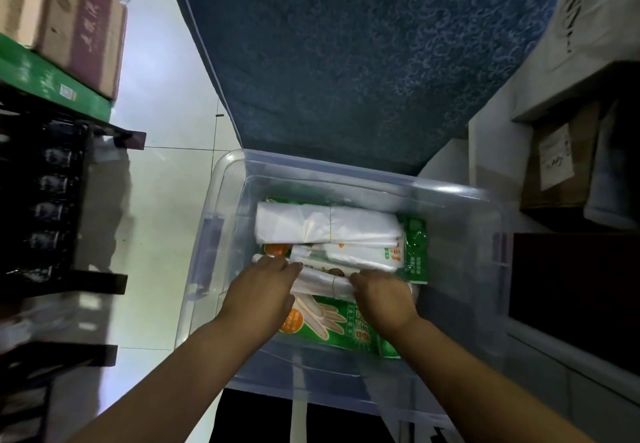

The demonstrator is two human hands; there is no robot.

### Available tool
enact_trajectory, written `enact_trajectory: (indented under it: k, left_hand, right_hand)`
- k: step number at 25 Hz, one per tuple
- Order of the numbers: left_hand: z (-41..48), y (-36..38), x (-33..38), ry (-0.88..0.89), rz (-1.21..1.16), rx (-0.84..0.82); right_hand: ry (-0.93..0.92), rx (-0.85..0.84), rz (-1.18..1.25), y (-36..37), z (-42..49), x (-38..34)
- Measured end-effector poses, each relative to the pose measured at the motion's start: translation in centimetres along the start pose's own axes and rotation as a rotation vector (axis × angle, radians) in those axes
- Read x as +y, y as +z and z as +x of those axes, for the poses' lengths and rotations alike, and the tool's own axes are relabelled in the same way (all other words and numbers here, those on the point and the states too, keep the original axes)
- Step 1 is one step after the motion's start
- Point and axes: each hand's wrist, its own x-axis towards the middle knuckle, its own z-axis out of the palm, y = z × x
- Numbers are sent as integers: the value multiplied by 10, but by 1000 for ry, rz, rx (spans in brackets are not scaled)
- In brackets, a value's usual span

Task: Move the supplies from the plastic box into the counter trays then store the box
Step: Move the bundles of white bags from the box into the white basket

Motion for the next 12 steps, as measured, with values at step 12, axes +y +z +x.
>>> enact_trajectory:
  k: [12]
  left_hand:
    - [-6, -108, -37, -202, -38, 242]
  right_hand:
    - [674, 454, 947, -56, 25, -22]
